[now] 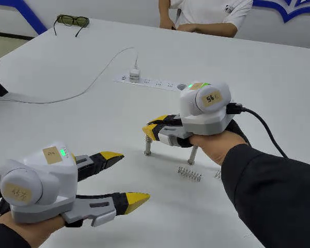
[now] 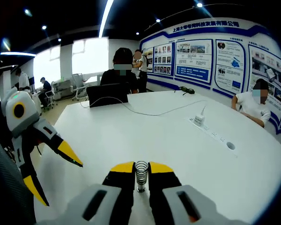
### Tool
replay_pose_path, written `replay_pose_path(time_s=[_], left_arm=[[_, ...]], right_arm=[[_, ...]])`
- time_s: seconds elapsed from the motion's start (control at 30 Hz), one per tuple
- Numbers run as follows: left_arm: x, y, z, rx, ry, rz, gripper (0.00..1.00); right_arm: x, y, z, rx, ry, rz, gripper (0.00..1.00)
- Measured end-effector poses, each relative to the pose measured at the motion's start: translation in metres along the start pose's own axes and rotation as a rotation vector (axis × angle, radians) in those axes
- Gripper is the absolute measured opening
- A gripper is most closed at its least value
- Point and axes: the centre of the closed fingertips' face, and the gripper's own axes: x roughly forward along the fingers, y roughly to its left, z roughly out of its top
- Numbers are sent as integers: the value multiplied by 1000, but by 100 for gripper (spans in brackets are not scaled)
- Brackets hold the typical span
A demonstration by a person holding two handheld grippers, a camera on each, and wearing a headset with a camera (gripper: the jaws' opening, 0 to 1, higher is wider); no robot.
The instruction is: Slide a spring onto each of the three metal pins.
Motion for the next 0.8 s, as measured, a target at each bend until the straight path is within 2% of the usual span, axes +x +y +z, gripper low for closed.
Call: replay_pose_path(time_s=[0.23,0.57,0.8], left_arm=[[-1,0,-1,-1,5,1,58],[-1,1,-2,-1,8,3,58],[-1,2,-2,-3,7,6,58]], right_arm=[[7,3,-8,-14,22,-3,12],[16,4,-28,-15,78,-19,12],[19,4,-35,-18,100,-22,12]])
